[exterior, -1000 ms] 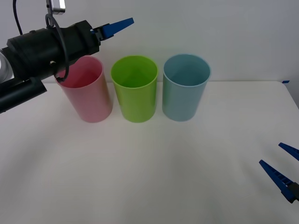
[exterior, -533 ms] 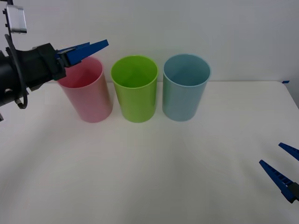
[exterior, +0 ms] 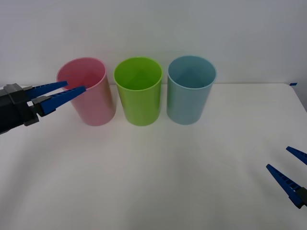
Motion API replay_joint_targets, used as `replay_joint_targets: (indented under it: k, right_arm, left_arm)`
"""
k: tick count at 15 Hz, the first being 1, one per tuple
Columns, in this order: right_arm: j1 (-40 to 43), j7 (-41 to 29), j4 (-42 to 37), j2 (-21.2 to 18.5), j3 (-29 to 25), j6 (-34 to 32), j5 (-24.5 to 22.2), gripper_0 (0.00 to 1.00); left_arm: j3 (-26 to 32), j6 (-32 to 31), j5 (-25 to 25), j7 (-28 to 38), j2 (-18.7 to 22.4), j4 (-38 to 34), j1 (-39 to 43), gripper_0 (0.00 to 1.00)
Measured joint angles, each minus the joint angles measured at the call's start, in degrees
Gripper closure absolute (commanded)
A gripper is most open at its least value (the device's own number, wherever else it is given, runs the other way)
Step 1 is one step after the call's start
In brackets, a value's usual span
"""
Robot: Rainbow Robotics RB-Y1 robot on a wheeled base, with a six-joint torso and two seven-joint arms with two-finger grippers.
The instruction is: Put cans in the blue bin and PET bottles in the pink bin and trash in the green bin.
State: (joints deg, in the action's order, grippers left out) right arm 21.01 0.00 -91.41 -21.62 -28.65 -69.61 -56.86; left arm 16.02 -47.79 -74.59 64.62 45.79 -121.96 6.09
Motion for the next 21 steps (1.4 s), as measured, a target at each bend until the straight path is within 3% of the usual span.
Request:
replay_joint_targets:
  k: [3, 8, 15, 21]
  right_arm:
    - [0.00, 0.00, 0.00, 0.00, 0.00, 0.00, 0.00, 0.00]
    - [0.00, 0.01, 0.00, 0.00, 0.00, 0.00, 0.00, 0.00]
    - [0.00, 0.00, 0.00, 0.00, 0.00, 0.00, 0.00, 0.00]
    - [0.00, 0.00, 0.00, 0.00, 0.00, 0.00, 0.00, 0.00]
  left_arm:
    - [2.95, -2.12, -0.32, -0.68, -2.43, -1.23, 6.14, 0.00]
    - [10.65, -13.99, -4.31, -1.22, -11.83, -1.60, 11.80, 0.00]
    - [12.67, -19.84, -4.48, -4.04, -19.29, -1.54, 22.43, 0.00]
    - [10.68, -20.19, -3.25, -7.82, -21.89, -0.83, 29.50, 0.00]
